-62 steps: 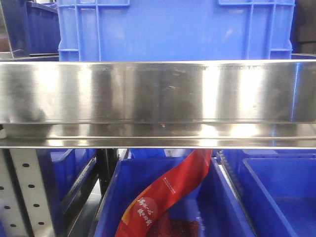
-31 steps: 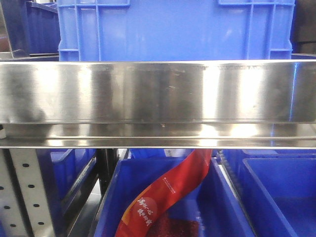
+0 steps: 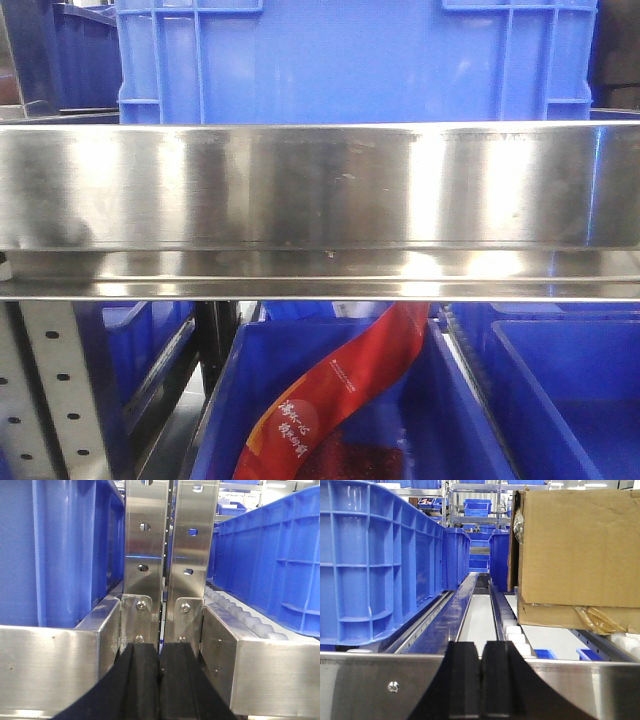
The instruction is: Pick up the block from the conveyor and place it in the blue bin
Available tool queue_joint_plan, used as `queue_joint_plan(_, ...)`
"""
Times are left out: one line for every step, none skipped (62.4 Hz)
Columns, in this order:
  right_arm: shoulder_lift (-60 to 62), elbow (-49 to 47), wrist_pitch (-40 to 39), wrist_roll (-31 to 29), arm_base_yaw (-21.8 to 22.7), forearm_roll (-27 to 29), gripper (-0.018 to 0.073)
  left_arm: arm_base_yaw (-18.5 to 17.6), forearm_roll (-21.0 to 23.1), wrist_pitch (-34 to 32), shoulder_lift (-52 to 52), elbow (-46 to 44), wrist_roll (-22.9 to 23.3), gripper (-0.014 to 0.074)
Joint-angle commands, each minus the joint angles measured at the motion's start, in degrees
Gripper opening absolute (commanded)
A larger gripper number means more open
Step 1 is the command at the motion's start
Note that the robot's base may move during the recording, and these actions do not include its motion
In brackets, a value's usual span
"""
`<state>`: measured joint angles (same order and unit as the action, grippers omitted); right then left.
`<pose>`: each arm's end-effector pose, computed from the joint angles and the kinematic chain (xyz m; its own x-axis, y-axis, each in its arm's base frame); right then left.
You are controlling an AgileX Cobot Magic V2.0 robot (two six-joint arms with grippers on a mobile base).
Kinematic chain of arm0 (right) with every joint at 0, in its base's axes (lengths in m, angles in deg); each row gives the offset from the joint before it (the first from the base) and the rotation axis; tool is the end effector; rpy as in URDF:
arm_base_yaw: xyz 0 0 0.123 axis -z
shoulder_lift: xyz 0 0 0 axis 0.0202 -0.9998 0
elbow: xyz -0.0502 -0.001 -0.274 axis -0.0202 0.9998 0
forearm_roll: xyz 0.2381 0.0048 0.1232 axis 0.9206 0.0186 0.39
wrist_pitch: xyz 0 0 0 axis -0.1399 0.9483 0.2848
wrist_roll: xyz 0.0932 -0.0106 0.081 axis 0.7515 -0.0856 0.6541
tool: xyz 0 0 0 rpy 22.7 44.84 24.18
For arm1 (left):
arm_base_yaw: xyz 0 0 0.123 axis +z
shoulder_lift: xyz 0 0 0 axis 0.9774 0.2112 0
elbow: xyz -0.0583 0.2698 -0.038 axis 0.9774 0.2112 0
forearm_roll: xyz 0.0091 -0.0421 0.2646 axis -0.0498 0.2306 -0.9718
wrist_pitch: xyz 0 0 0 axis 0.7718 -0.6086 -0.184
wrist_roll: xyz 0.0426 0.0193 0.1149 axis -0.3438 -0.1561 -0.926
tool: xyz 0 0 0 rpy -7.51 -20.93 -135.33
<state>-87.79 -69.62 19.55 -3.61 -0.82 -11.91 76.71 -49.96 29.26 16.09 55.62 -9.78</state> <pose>0.1125 0.0040 0.2145 0.0733 0.0303 -0.9969 -0.0376 0.9989 0.0276 0.1128 -0.0022 0.2129 0.0625 -0.0328 -0.9975 0.0216 0.9993 -0.0315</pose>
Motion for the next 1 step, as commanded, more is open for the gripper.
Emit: queue_joint_plan(0.21,0.00,-0.99,0.02,-0.05,-0.19,-0.0162,-0.38,-0.13,-1.02,-0.29,-0.06,0.19,-0.0111)
